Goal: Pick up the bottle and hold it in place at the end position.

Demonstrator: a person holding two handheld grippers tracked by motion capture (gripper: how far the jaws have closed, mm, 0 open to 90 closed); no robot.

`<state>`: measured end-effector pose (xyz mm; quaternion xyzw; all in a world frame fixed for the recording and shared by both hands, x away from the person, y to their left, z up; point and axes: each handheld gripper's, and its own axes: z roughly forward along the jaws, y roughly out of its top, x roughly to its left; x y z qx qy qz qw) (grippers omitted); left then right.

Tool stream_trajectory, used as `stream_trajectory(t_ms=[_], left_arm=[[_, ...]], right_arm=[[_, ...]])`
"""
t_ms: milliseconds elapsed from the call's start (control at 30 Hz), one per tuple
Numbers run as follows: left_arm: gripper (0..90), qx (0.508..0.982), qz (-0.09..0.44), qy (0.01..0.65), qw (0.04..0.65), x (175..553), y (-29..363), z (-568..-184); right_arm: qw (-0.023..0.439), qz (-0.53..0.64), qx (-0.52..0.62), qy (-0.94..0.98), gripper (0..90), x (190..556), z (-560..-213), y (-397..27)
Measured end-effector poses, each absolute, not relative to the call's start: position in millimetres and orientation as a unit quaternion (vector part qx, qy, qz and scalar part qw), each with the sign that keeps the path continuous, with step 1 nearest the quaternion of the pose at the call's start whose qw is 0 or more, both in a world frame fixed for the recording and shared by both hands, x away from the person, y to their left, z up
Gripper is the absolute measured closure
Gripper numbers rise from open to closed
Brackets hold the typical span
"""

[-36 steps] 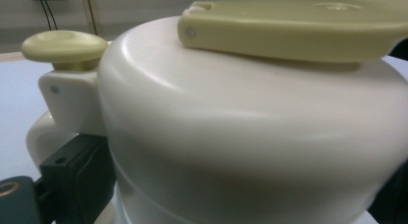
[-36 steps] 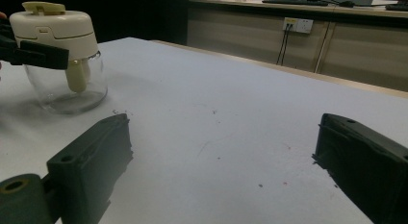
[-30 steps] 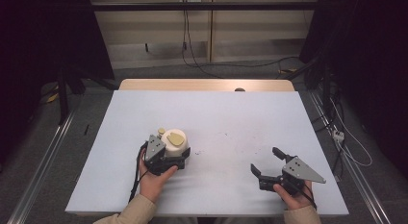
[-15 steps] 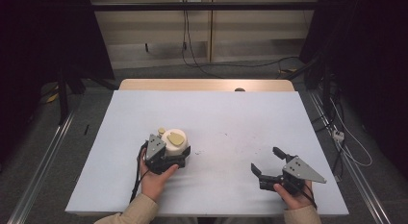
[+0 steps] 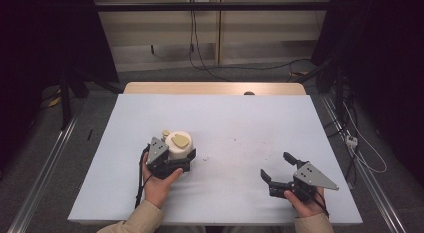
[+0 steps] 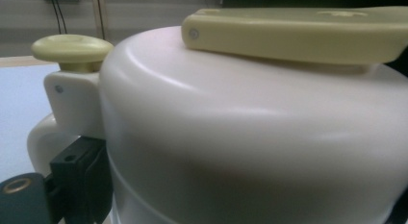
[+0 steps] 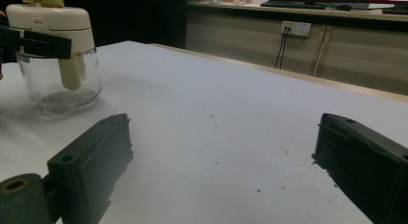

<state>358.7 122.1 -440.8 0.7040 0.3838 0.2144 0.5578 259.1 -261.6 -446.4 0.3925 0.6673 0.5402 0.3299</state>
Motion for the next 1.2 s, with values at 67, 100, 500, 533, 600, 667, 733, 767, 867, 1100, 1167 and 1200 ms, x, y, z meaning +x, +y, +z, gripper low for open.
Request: stream_trajectory(t_ms=[67,100,500,533,600,667,733,767,867,1100,1167,1200], left_arm=[[6.4,0.706,0.216,0.383,0.555,359,121,-439],[6.5,0.707,0.215,0.383,0.554,359,122,-438],[6.5,0.698,0.213,0.381,0.568,368,121,-427],[6.5,0.699,0.214,0.38,0.567,370,121,-427],[6.5,0.7,0.216,0.38,0.565,372,120,-425],[6.6,0.7,0.213,0.381,0.566,375,119,-424],[6.5,0.701,0.21,0.382,0.565,377,117,-424],[6.6,0.701,0.21,0.382,0.564,378,116,-424],[6.6,0.701,0.207,0.383,0.565,382,113,-424],[6.6,0.705,0.203,0.38,0.563,388,106,-425],[6.6,0.704,0.199,0.381,0.565,390,104,-425],[6.6,0.706,0.198,0.381,0.563,391,103,-425]], right_arm=[[0.329,0.541,0.391,0.668,5.0,259,-446,-261],[0.328,0.542,0.391,0.668,5.0,259,-446,-261],[0.327,0.543,0.389,0.669,5.0,260,-446,-260],[0.326,0.544,0.388,0.668,5.0,260,-446,-260],[0.325,0.544,0.388,0.669,5.0,261,-446,-259],[0.324,0.546,0.388,0.668,5.0,262,-446,-258],[0.323,0.546,0.388,0.669,5.0,262,-446,-258],[0.323,0.545,0.388,0.669,5.0,262,-446,-258],[0.322,0.545,0.388,0.669,5.0,263,-446,-257],[0.322,0.548,0.388,0.667,4.8,263,-446,-258],[0.321,0.549,0.388,0.667,4.8,263,-446,-258],[0.321,0.549,0.388,0.667,4.8,263,-446,-258]])
